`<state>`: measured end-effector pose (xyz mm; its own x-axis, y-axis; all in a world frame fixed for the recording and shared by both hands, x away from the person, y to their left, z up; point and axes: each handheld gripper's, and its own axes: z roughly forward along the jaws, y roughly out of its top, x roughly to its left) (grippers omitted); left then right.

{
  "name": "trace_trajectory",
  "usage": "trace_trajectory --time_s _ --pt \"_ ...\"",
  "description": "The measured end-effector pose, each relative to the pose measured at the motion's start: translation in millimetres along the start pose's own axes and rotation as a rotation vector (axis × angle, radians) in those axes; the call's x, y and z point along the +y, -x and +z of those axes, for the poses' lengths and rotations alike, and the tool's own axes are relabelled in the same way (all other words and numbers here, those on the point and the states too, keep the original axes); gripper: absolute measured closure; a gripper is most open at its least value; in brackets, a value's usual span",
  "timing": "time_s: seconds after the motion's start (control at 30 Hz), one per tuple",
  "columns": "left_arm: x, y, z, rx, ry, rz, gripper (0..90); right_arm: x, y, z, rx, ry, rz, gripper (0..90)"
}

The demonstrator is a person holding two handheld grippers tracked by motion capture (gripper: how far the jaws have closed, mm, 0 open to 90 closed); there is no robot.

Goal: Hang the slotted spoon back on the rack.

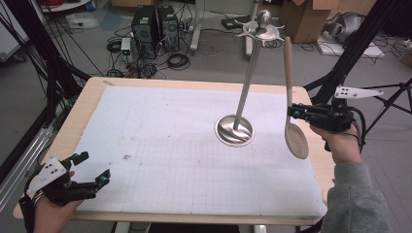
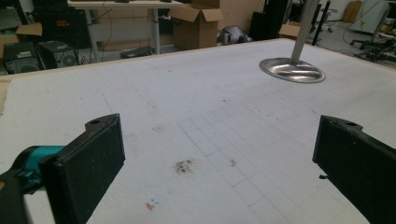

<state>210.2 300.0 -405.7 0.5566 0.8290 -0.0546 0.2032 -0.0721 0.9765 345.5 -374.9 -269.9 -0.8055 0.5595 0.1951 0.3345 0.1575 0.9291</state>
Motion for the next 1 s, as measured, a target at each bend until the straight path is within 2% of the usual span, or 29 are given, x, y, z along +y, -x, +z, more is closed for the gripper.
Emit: trace_trajectory --time_s 1.0 --pt "-2.5 0.2 -8.4 0.009 0.000 -0.003 2.5 6.5 -1.0 32.9 -0.016 -0.059 -0.007 77.9"
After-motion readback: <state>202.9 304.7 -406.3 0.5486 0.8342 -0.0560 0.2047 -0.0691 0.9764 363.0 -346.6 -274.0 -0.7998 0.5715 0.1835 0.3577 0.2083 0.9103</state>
